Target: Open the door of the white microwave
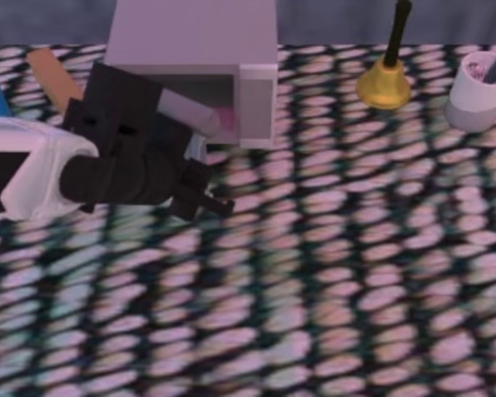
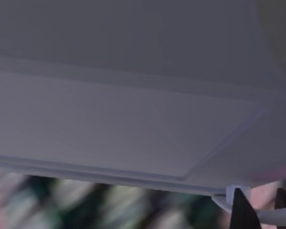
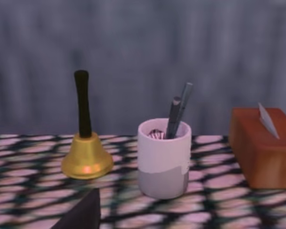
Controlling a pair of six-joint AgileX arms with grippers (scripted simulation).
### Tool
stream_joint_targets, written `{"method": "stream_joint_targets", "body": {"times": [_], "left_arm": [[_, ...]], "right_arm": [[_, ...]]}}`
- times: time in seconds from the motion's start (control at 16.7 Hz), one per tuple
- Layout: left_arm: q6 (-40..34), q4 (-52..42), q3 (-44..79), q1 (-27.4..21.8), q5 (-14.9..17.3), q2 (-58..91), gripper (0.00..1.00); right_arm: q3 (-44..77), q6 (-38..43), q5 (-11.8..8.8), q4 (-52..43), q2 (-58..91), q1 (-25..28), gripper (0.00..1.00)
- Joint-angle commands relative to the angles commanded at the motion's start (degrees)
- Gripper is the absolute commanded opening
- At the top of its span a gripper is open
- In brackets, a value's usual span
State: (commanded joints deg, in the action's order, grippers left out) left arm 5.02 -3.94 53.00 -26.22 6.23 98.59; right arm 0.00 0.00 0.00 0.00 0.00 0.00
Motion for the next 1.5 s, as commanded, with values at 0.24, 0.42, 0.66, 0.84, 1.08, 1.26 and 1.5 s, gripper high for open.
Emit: {"method": "stream_joint_targets", "body": {"times": [0.24, 0.42, 0.66, 0.84, 1.08, 1.26, 1.5], "left_arm": [[0.0, 0.0, 0.0, 0.0, 0.0, 0.0, 0.00], [0.0, 0.0, 0.0, 0.0, 0.0, 0.0, 0.00], [1.0, -0.2, -0.4, 0.2, 1.3, -0.3, 0.00], [2.9, -0.3, -0.9, 1.2, 2.7, -1.1, 0.00], [4.9, -0.6, -1.7, 2.2, 4.1, -1.6, 0.00], [4.9, -0.6, -1.7, 2.2, 4.1, -1.6, 0.00], [4.9, -0.6, -1.7, 2.2, 4.1, -1.6, 0.00]], "right_arm": [[0.0, 0.0, 0.0, 0.0, 0.0, 0.0, 1.00], [0.0, 0.0, 0.0, 0.0, 0.0, 0.0, 1.00], [0.0, 0.0, 0.0, 0.0, 0.0, 0.0, 1.00], [0.0, 0.0, 0.0, 0.0, 0.0, 0.0, 1.00], [0.0, 0.0, 0.0, 0.0, 0.0, 0.0, 1.00], [0.0, 0.0, 0.0, 0.0, 0.0, 0.0, 1.00], [0.0, 0.0, 0.0, 0.0, 0.0, 0.0, 1.00]]}}
